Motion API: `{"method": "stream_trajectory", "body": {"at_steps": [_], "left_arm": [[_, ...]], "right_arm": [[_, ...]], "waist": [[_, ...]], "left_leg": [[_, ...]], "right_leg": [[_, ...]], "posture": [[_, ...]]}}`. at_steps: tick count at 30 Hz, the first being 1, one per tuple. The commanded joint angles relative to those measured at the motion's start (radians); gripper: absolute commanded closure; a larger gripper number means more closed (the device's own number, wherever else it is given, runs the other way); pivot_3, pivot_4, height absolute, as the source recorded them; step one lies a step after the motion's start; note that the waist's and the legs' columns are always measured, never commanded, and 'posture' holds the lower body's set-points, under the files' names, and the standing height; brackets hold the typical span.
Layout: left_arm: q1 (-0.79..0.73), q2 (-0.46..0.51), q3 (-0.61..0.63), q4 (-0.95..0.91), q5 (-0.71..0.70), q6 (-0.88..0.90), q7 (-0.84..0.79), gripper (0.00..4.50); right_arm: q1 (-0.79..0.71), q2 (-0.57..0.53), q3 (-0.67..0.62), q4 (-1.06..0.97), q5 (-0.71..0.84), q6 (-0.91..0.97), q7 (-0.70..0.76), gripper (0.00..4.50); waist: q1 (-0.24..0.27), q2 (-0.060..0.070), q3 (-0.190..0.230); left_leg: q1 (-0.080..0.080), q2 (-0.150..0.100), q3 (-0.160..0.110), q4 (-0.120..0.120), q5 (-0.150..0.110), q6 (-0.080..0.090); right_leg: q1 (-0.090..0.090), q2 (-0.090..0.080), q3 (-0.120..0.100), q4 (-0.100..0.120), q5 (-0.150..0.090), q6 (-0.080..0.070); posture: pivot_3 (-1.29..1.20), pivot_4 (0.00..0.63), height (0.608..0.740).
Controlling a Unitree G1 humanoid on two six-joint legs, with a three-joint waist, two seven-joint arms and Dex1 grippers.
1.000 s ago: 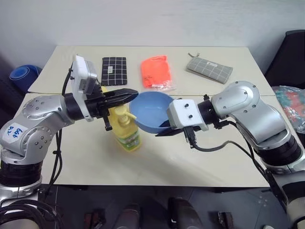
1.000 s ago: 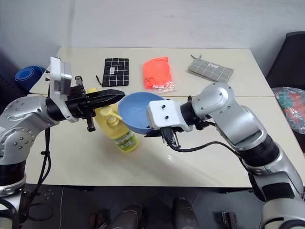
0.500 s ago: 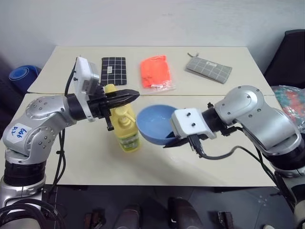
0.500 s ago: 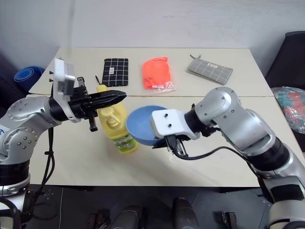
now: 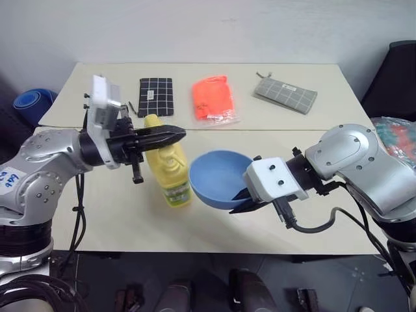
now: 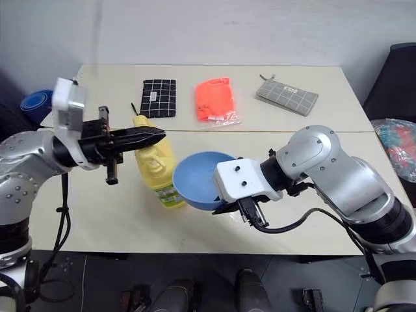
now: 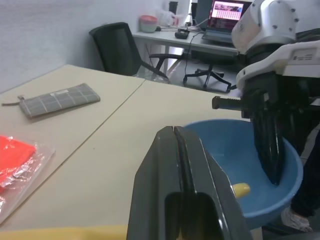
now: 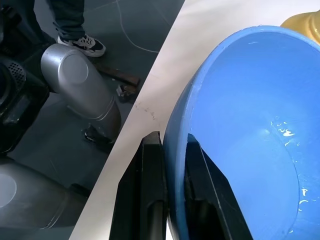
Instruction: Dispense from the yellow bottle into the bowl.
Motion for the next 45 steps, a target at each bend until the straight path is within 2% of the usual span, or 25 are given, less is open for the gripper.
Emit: {"method": "stream_trajectory", "body": {"at_steps": [1,13,34,41,45], "left_arm": [[0.009,-0.004,-0.02,-0.047,0.02,0.004,0.018,4.48],[0.041,-0.011,-0.089,-0.051,0.103,0.006,0.068,4.48],[0.17,-0.011,-0.149,-0.04,0.149,0.037,0.121,4.48],[0.171,-0.059,-0.119,-0.035,0.13,-0.003,0.123,4.48],[0.109,-0.099,-0.026,-0.026,0.043,-0.015,0.122,4.48]], "right_arm": [[-0.035,0.002,-0.02,-0.037,-0.005,-0.031,-0.007,4.5],[-0.08,0.029,0.039,-0.016,-0.042,-0.082,0.011,4.5],[-0.073,0.063,0.032,0.004,-0.03,-0.089,0.005,4.5],[-0.076,0.102,0.049,0.029,-0.059,-0.093,-0.029,4.5],[-0.031,0.102,0.022,0.089,-0.097,-0.16,-0.057,4.5]], "waist": [[0.0,0.0,0.0],[0.0,0.0,0.0],[0.0,0.003,-0.013],[-0.001,0.008,-0.019],[0.0,0.008,-0.019]], "left_leg": [[0.0,0.0,0.0,0.0,0.0,0.0],[0.001,0.0,0.0,0.001,0.0,0.0],[0.006,0.0,0.0,0.002,0.0,0.0],[0.008,0.0,0.0,0.0,0.0,0.0],[0.01,0.0,0.0,-0.001,0.0,0.0]], "right_leg": [[0.0,0.0,0.0,0.0,0.0,0.0],[0.001,0.0,0.0,0.001,0.0,0.0],[0.004,0.0,0.002,0.004,0.0,0.0],[0.006,0.0,0.002,0.004,0.0,0.0],[0.009,0.0,0.002,0.002,0.0,0.0]], "posture": [[0.0,0.15,0.74],[0.0,0.15,0.74],[0.0,0.15,0.74],[0.0,0.15,0.74],[0.0,0.15,0.74]]}}
